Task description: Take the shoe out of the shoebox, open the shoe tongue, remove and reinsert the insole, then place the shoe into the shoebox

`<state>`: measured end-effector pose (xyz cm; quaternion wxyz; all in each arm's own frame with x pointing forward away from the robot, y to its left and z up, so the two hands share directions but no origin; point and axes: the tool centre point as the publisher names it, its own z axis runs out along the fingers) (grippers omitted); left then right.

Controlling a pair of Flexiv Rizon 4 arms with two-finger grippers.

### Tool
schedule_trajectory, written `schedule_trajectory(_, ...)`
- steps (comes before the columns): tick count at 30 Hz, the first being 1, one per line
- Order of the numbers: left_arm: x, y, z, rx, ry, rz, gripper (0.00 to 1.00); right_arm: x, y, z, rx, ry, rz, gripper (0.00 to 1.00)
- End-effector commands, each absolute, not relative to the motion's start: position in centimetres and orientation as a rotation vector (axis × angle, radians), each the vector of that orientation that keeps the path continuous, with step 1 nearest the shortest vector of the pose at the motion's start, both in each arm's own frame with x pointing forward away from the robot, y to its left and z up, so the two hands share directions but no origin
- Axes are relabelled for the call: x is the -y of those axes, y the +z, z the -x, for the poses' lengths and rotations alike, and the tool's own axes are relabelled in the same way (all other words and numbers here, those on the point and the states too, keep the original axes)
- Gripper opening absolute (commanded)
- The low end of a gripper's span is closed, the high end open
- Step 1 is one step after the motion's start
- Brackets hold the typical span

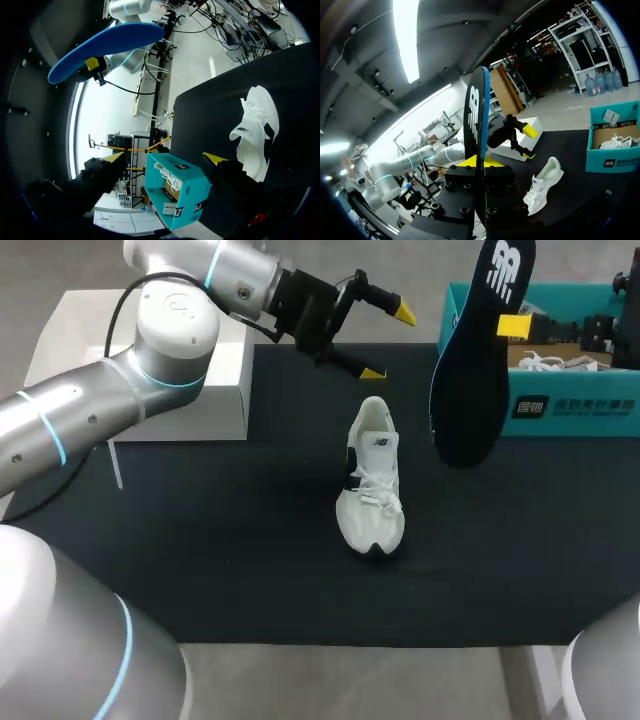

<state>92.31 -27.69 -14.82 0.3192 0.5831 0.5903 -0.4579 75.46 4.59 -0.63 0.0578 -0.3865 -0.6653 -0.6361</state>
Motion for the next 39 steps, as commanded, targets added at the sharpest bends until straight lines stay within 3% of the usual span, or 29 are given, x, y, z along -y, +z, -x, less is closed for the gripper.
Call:
schedule_trajectory(1, 27.7, -15.0, -92.2, -1.549, -1.203, -1.529, 1.00, -5.0, -0.2, -76.4, 2.035, -1.891, 1.168, 0.00)
schedule_trajectory(14, 27.9, -14.5, -92.5, -1.527, -1.206, -1.519, 1.00, -5.0, -0.2, -76.4, 2.035, -1.891, 1.168, 0.00)
schedule_trajectory(24, 29.0, -9.3, -93.9, -1.319, -1.134, -1.425, 1.00, -0.4, 1.4, -82.4, 1.656, -2.001, 1.247, 0.00)
schedule_trajectory(39, 28.5, -3.6, -91.8, -1.031, -1.166, -1.382, 1.00, 2.5, 3.8, -89.7, 1.500, -1.491, 1.246, 0.00)
